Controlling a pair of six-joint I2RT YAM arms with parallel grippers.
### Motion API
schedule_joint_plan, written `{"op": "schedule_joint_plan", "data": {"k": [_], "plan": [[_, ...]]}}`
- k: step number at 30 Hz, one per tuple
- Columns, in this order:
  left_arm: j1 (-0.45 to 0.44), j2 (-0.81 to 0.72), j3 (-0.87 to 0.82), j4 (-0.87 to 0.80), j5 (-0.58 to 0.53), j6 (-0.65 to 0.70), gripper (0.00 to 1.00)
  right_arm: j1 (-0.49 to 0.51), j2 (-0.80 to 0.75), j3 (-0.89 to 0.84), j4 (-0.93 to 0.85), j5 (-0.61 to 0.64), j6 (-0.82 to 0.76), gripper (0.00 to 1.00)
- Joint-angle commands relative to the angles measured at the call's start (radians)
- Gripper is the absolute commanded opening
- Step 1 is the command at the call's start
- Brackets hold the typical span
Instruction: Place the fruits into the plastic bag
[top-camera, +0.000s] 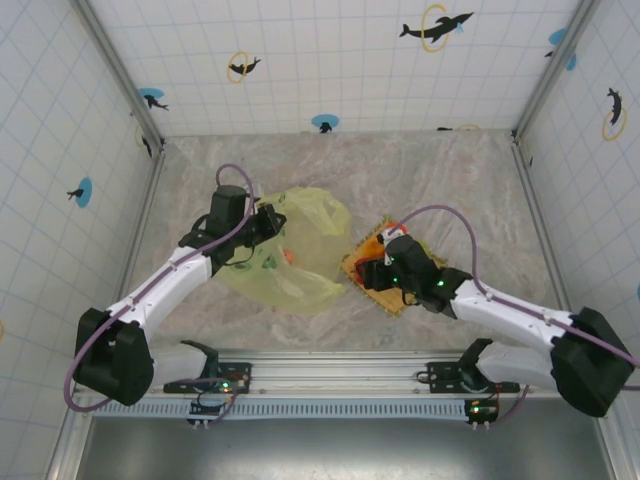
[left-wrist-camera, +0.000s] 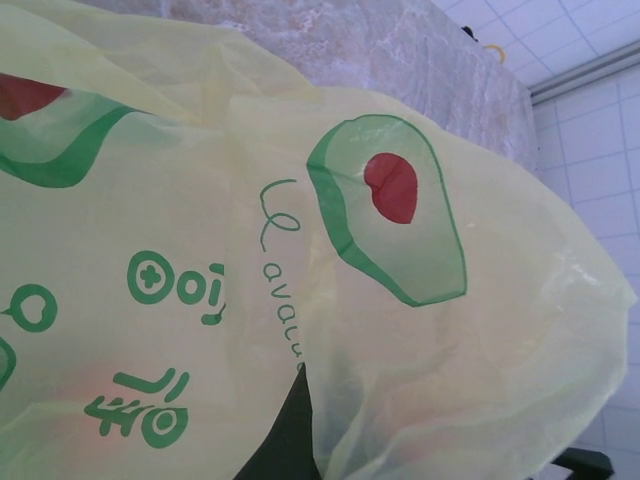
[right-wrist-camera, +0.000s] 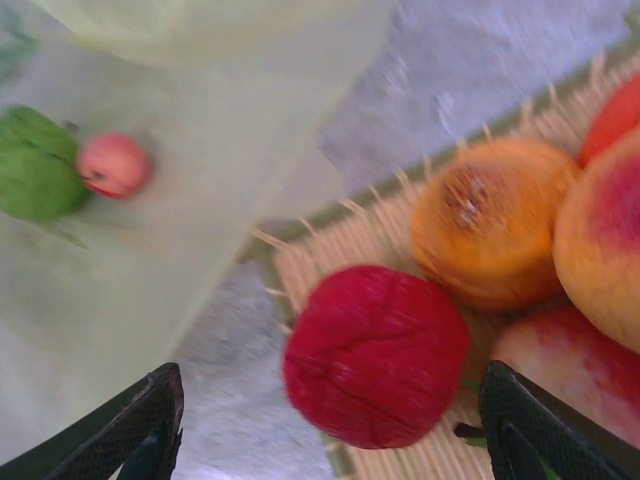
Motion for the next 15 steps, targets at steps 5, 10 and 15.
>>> {"op": "schedule_joint_plan", "data": {"k": [5,10,15], "plan": [[-0.008,-0.001,0.025,-0.034,-0.028,0.023,0.0,0.015,0.117,0.1,-0.052,0.056,0.045,0.78],[-0.008,-0.003,0.02,-0.041,-0.028,0.022,0.0,0.015,0.158,0.106,-0.036,0.058,0.047,0.78],[-0.008,-0.006,0.02,-0.044,-0.031,0.026,0.0,0.012,0.185,0.109,-0.017,0.05,0.053,0.78]]}}
